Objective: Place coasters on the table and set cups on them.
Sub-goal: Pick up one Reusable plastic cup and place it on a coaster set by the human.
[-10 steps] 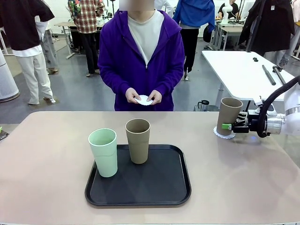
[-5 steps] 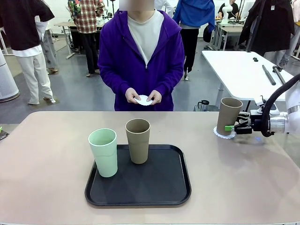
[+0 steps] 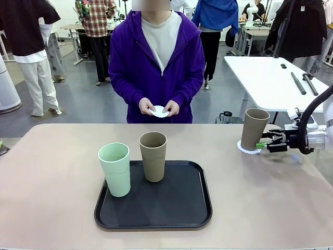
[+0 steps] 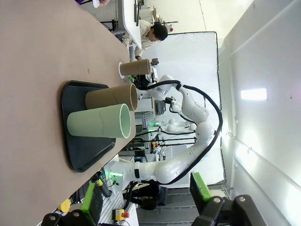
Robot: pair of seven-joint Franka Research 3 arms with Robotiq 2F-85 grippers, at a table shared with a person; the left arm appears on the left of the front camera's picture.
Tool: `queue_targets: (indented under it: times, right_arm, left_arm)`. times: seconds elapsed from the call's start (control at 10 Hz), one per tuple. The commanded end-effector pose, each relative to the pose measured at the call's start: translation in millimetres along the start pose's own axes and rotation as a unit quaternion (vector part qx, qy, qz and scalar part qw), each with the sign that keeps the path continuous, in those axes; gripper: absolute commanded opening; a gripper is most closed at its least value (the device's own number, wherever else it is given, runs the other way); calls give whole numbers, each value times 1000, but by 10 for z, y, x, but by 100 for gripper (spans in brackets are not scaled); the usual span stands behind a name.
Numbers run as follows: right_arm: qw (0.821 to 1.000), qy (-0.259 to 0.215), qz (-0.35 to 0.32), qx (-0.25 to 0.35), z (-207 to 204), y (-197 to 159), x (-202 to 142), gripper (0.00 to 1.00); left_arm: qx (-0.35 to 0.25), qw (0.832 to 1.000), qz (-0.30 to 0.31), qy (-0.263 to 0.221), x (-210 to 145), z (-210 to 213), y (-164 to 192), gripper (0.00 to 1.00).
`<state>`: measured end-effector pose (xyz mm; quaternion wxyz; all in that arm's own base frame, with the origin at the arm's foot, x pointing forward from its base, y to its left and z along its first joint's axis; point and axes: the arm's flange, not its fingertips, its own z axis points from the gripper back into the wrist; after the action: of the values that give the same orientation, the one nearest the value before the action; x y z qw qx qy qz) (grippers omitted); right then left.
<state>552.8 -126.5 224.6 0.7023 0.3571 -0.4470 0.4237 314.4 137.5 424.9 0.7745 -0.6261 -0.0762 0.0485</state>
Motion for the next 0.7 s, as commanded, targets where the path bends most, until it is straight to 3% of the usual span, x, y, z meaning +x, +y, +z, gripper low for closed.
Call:
queue_targets:
  times: [0.0, 0.2, 0.6]
  right_arm:
    - [996, 53, -75, -7, 146, 265, 194, 100]
    - [983, 113, -126, -66, 398, 612, 555, 100]
    - [925, 234, -193, -230, 801, 1231, 1503, 100]
  left_arm:
    - [-6, 1000, -3, -4, 3, -3, -17, 100]
    - [-6, 1000, -3, -4, 3, -3, -17, 100]
    - [-6, 1000, -3, -4, 3, -3, -17, 100]
